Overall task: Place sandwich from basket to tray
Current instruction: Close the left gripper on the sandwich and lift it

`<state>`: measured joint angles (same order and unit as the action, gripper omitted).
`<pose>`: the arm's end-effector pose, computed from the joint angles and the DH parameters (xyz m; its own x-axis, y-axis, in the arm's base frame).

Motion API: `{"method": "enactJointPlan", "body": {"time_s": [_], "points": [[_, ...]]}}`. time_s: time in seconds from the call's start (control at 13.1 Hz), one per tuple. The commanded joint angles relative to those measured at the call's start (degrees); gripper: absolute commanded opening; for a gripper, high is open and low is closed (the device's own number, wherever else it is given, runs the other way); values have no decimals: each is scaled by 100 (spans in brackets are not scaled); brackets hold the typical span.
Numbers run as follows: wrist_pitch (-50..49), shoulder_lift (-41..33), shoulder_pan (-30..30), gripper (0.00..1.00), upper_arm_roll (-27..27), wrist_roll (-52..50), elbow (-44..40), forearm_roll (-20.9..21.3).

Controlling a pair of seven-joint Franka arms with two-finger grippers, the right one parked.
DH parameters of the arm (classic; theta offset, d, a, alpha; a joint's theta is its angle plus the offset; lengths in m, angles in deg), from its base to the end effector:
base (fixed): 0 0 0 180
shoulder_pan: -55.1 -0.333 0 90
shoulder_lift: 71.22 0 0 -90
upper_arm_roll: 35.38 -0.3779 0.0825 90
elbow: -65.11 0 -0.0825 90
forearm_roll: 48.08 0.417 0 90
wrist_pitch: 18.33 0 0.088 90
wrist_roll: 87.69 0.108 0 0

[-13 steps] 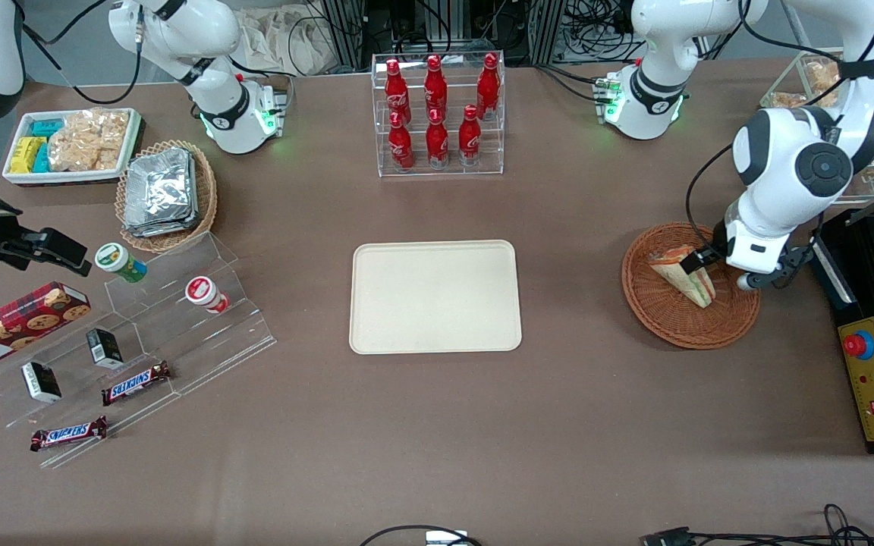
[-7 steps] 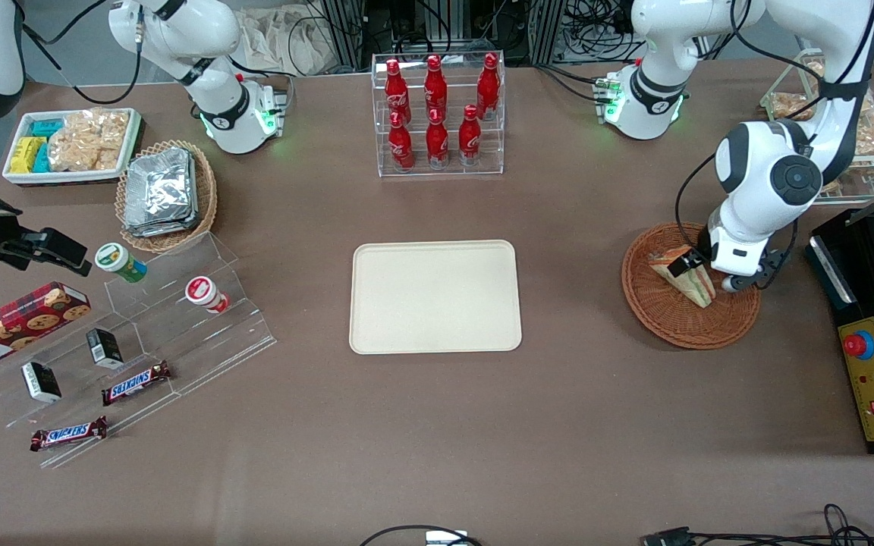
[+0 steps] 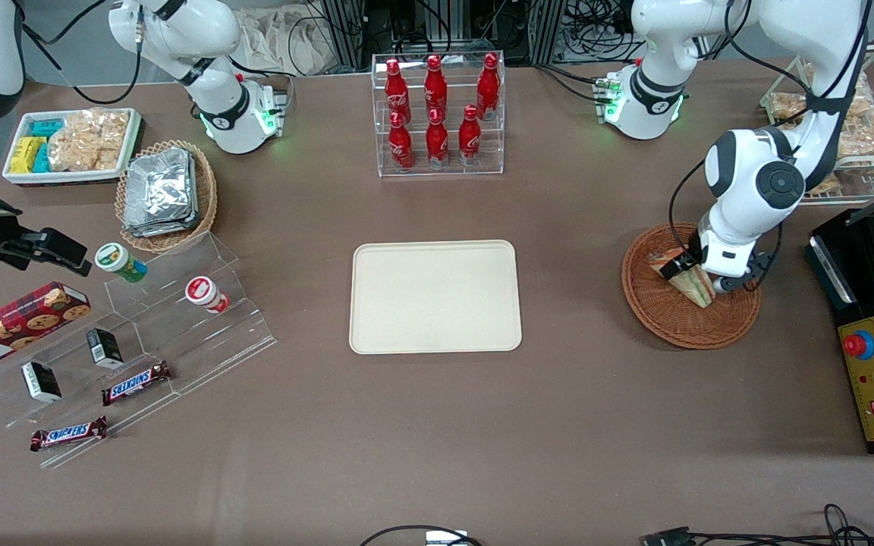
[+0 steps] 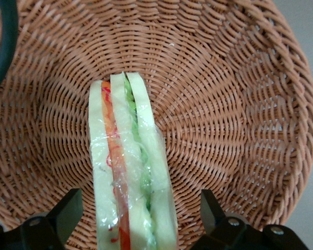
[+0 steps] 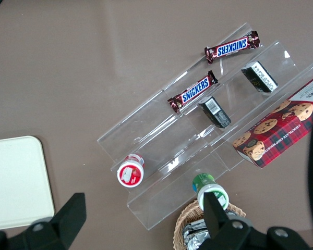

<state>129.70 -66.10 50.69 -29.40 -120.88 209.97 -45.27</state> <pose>0.4800 -0.0144 0.2715 0.8724 0.4884 -0.0198 0.4877 -0.8724 -0.0312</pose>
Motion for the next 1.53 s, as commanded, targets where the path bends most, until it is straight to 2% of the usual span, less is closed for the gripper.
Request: {"method": "enactJointPlan", "body": {"time_s": [0.0, 0.08, 0.15, 0.23, 0.53, 0.84, 1.22, 1.45], "points": [[296, 76, 63, 89, -26, -108, 121, 43], [331, 94, 63, 63, -26, -108, 147, 61], [332, 94, 63, 27, -26, -99, 156, 70], [332, 103, 63, 0, -26, -91, 156, 87], [131, -107, 46, 0, -26, -64, 104, 184], [-1378, -749, 63, 0, 61, 234, -588, 184], [-2822, -750, 63, 0, 790, 603, -2030, 149], [-2842, -732, 63, 0, 1457, 665, -2225, 149]]}}
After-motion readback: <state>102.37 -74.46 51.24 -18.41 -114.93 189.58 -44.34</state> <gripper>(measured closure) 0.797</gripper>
